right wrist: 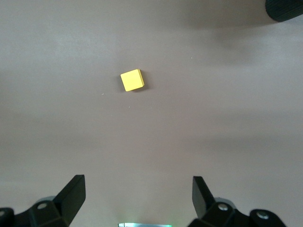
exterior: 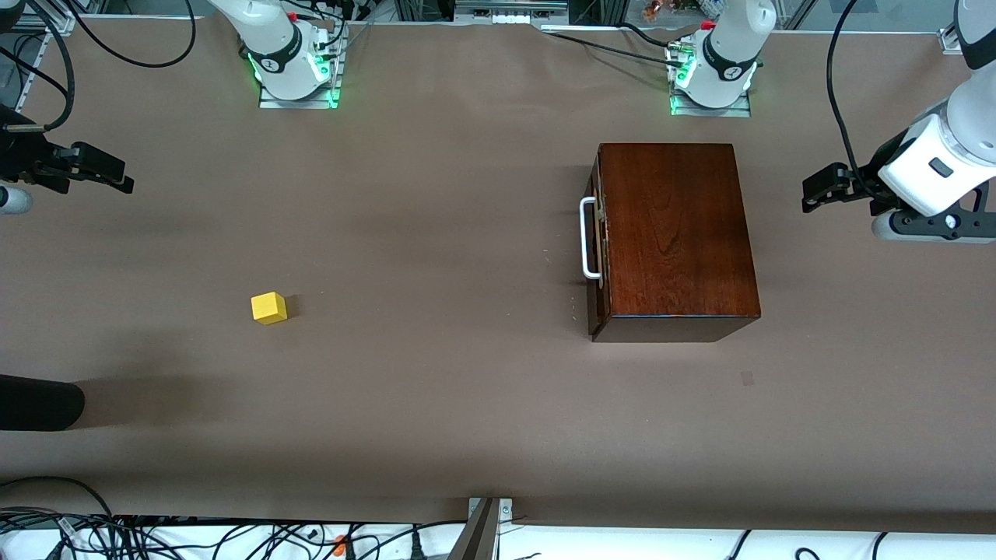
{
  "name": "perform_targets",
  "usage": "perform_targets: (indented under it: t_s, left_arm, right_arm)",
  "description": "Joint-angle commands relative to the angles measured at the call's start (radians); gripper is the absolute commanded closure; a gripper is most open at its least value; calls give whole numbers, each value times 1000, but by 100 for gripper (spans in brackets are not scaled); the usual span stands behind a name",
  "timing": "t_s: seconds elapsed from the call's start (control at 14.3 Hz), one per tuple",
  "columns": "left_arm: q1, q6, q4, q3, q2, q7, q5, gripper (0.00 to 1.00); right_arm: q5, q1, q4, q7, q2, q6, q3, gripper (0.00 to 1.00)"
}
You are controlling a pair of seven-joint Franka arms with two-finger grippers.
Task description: Open drawer, take yellow block, close drawer
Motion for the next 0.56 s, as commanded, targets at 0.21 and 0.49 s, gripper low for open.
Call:
perform_targets:
  t_s: [0.21, 0.49]
  left_arm:
    - [-1, 30, -59, 7, -51, 20, -30, 0]
    - [-1, 30, -54, 6, -50, 20, -29, 0]
  right_arm:
    - [-10, -17, 6, 9, -8, -16, 15, 0]
    - [-8, -17, 6, 9, -8, -16, 15, 0]
